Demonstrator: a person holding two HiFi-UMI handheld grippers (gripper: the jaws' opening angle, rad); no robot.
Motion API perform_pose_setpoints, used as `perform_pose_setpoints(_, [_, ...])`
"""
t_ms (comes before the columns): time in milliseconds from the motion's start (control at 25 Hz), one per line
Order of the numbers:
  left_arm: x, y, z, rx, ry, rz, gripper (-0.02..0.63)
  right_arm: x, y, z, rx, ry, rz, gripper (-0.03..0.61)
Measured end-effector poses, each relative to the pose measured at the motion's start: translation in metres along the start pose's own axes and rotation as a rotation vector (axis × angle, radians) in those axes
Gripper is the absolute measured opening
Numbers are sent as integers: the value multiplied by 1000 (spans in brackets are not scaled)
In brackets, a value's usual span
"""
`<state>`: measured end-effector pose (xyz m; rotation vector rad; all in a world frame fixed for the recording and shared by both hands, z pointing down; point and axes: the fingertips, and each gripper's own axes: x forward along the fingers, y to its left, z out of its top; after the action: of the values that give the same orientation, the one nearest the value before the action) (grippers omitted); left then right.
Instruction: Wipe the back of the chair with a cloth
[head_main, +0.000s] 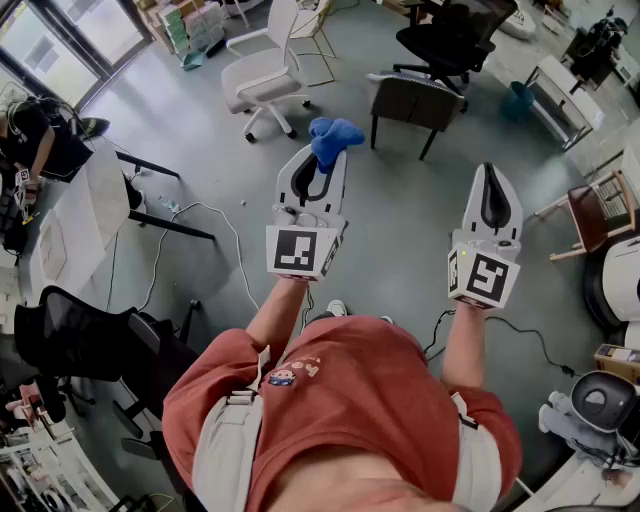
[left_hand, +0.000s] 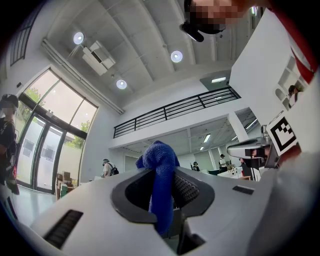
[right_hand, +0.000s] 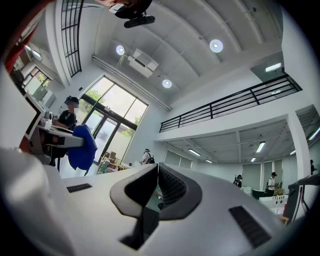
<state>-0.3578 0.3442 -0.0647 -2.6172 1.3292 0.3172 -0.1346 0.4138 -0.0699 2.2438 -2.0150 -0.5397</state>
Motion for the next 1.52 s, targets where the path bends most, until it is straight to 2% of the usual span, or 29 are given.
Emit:
perform_pose_setpoints(600, [0,29,-6,-3,-5,-19,91,15,31,-1,6,17,-1,23])
perform_pose_setpoints(760, [-3,37,-26,37,78,-40,91,16,41,-6,31,9,-11,23])
perform_pose_setpoints(880, [1,40,-37,39,106,-51,91,19,47,-16,13,29,-12,23])
perform_pose_setpoints(1240, [62,38,-71,38,142,-50,91,74,18,-61,49,66,-7,23])
perform_pose_setpoints(1360, [98,34,-76,39,115,-35,91,106,-1,-76,63,60,6,23])
perform_pose_setpoints(1520, [146,16,-94,60,148,-30,91,148,-36,-95,81,43,19,25])
